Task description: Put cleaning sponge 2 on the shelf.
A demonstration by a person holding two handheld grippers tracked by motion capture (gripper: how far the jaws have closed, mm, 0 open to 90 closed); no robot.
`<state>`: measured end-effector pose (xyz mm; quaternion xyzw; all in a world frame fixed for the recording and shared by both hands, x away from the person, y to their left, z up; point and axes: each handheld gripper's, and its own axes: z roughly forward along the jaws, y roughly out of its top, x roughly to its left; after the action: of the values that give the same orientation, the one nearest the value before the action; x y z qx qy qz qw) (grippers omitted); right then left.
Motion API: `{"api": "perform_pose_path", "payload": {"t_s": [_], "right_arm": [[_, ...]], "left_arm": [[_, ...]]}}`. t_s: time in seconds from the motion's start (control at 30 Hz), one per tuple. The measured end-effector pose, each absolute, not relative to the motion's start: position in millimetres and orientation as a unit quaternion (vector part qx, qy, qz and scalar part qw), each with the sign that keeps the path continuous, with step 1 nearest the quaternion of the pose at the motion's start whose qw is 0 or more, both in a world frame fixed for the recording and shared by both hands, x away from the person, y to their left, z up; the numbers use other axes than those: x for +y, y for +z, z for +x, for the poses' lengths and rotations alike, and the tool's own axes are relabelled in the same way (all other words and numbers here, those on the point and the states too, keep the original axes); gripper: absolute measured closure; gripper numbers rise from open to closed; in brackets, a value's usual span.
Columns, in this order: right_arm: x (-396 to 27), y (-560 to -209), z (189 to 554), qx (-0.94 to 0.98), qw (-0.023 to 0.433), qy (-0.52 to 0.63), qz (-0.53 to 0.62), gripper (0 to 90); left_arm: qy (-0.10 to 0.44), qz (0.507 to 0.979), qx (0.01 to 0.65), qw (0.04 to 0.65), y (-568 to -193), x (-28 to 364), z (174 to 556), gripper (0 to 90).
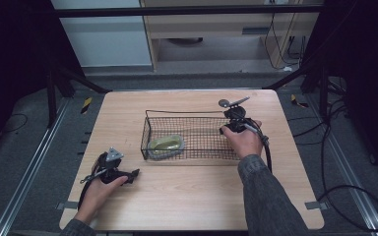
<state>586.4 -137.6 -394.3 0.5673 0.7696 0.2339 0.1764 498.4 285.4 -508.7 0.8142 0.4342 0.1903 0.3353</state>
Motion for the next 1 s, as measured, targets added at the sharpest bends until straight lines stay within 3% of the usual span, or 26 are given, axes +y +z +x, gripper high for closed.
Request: {"api": "perform_pose_path", "payload": {"t_s": [0.4, 1.0], "right_arm": [[-128.1, -391.6, 582.4, 0.775, 0.185, 0.237, 0.556, 26.0], [-134.2, -387.9, 580.8, 0.766, 0.200, 0.248, 0.558, 14.7]], "left_arm": [[0.190, 0.814, 0.434, 0.335, -508.7, 285.3, 498.6, 0.0], [0.190, 0.814, 0.434, 0.335, -508.7, 285.4, 498.7, 0.0]]}}
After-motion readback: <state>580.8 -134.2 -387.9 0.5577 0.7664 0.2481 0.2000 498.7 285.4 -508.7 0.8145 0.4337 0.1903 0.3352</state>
